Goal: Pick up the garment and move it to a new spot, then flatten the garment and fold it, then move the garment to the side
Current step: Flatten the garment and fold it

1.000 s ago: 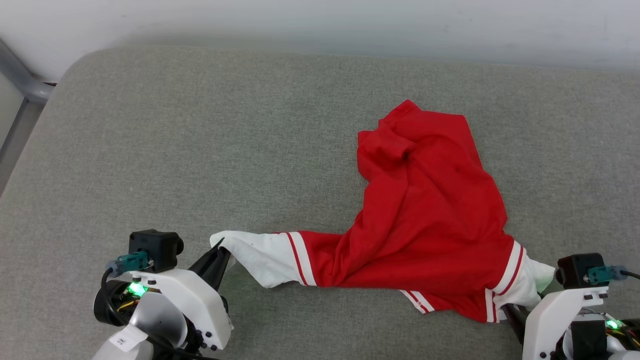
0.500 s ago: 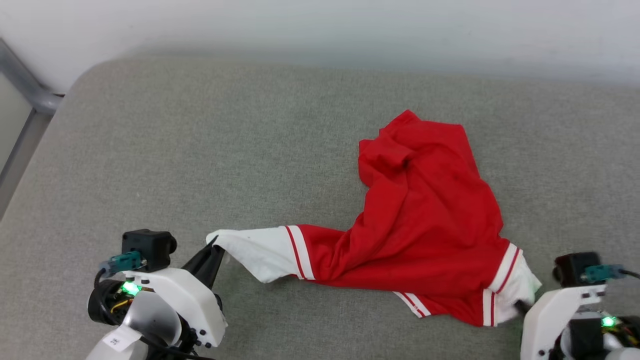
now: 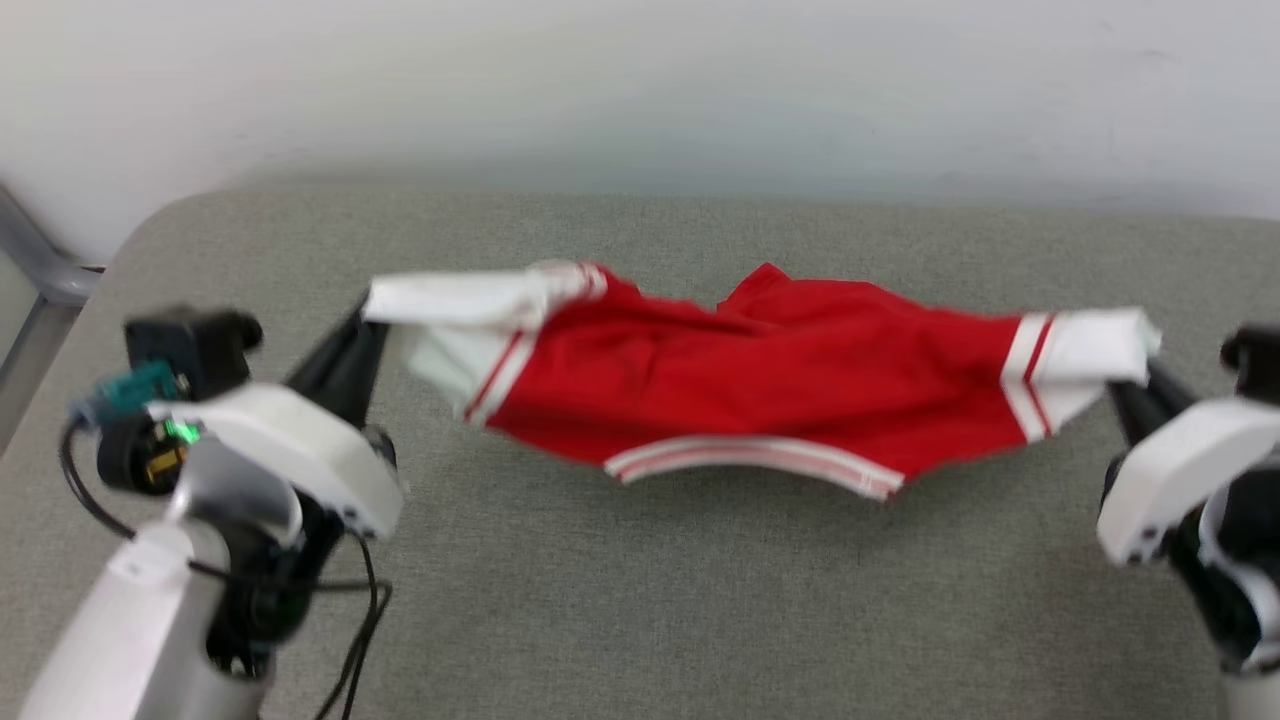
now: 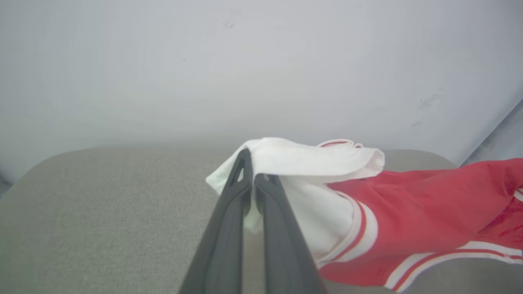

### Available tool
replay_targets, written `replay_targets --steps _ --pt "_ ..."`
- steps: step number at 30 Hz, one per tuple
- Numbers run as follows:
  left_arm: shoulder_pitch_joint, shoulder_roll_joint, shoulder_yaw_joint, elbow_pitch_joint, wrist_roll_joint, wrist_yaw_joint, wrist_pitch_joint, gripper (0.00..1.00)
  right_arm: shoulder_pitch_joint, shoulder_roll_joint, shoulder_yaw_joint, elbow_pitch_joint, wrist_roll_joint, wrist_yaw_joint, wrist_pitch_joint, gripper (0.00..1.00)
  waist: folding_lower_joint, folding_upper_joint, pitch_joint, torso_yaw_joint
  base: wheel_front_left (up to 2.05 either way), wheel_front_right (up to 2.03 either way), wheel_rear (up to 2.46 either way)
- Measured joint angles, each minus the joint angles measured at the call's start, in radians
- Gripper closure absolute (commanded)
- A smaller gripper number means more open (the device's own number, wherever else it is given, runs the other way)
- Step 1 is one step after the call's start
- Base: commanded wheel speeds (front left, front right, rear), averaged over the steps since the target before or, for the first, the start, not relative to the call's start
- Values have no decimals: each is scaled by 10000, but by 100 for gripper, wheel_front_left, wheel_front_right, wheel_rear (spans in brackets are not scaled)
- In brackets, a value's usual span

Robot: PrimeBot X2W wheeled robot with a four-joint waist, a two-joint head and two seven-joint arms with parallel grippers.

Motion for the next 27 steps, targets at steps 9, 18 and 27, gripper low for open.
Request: replay_targets --steps 9,18,27 --pt "-3265 -535 -59 2098 48 -715 -341 100 -3370 -311 56 1335 -332 0 -665 100 1 0 514 -52 0 0 0" --pt "-6642 -1016 -42 5001 376 -1455 -1478 100 -6669 -472 355 3388 -671 0 -1423 100 2 0 1589 -19 0 0 0" --pt "-9593 -874 125 7354 715 -1965 -2654 100 -9941 -307 558 5231 -1478 0 -2470 100 3 0 2724 -314 0 0 0"
